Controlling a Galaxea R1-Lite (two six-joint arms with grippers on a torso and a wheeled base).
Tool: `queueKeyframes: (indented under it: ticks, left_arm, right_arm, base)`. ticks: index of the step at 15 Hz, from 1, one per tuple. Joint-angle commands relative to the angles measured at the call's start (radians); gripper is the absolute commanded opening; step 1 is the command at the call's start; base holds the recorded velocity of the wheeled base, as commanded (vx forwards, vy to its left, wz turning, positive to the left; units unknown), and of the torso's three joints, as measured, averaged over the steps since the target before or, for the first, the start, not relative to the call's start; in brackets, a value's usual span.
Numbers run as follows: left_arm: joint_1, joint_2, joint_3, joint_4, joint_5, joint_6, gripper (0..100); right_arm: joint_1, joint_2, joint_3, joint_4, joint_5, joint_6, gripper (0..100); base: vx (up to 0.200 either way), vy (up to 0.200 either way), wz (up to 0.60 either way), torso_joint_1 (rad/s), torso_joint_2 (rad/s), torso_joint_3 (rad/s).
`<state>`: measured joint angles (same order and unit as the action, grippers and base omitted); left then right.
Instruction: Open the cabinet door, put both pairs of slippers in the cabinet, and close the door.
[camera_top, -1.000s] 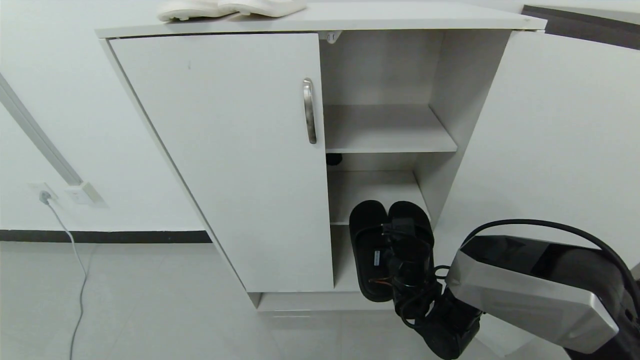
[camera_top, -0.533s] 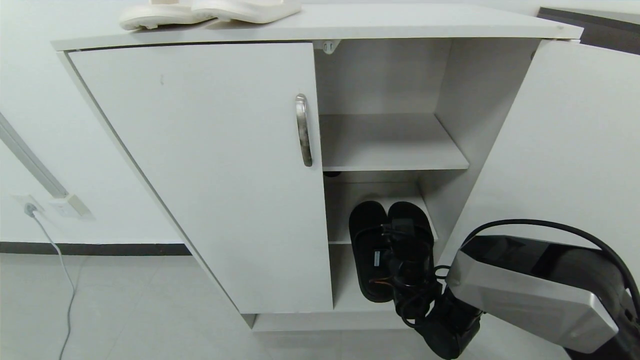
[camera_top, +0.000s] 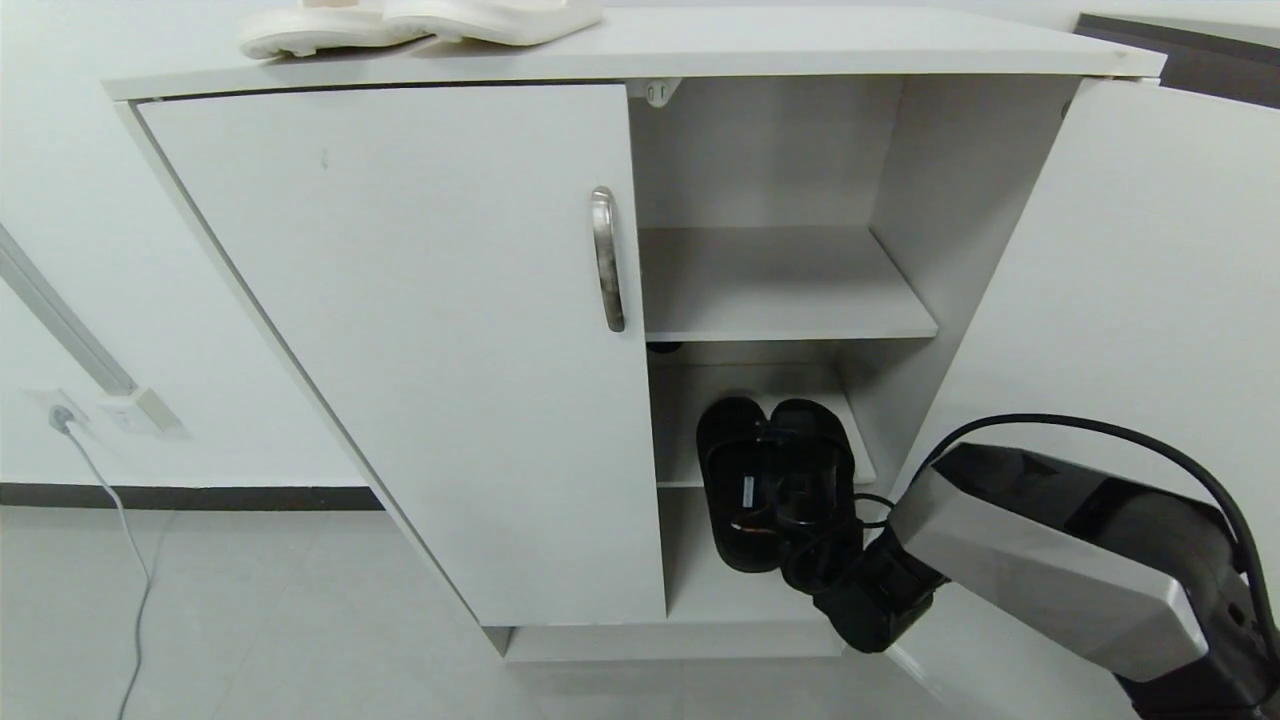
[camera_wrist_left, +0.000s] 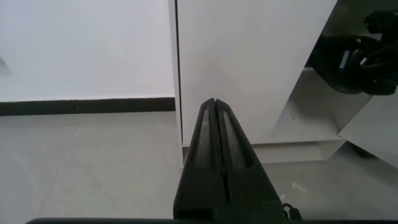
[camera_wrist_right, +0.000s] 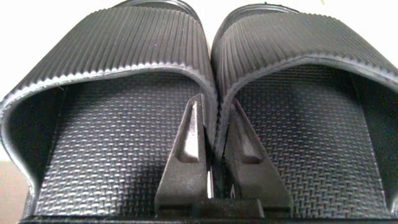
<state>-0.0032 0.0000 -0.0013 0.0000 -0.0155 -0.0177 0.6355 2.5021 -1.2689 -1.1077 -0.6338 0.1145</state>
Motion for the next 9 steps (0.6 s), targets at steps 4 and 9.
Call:
queueKeyframes:
  ticks: [4,9]
  left_arm:
    - [0.0,0.002,0.0,0.0,0.002,-0.001,0]
    - [0.0,0.002,0.001,0.0,0.002,-0.001,0]
  right_arm:
    - [-0.046,0.081,-0.274,0.169,0.034,-0.001,0]
    - [-0.08,0.141,-0.477,0.298,0.033,-0.03,0]
  base:
    - [0.0,0.0,0.0,0.0,0.0,0.0]
    - [0.0,0.0,0.0,0.0,0.0,0.0]
